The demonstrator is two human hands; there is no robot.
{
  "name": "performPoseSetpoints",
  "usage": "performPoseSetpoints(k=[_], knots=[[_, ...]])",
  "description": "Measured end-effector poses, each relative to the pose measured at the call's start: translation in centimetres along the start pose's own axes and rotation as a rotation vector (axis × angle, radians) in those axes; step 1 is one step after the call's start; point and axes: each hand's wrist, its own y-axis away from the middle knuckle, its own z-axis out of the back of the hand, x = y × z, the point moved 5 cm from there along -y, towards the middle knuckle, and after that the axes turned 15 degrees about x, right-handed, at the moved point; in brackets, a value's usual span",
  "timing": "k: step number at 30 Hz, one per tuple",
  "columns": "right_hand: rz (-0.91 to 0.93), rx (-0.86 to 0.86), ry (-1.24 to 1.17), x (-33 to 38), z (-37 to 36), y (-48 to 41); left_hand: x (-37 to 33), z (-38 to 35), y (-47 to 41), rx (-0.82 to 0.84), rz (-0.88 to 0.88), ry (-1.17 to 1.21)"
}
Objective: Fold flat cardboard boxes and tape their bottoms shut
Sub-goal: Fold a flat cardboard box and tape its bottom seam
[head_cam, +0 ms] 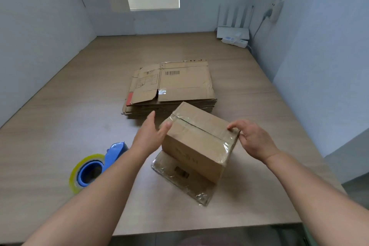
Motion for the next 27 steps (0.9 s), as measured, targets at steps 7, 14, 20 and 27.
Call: performPoseSetpoints(k=[7,14,20,27], knots=[[-0.06,-0.015,-0.198,-0.8,0.1,-1.1,1.6,-2.0,1.8,0.075,0.261,0.079],[-0.217,0.032,-0.221,0.9,-4.1,-0.6,3.8,-4.0,7.8,0.063,0.397,0.302],[-0.188,0.139,-0.539,4.1,-6.8,-3.2,4.0,-2.6,9.0,-0.056,0.224,0.134],[-0.283,0.284,-0.522,8.8,-7.0,-6.7,2.1,-4.4,10.1,-0.02,0.108,0.088]])
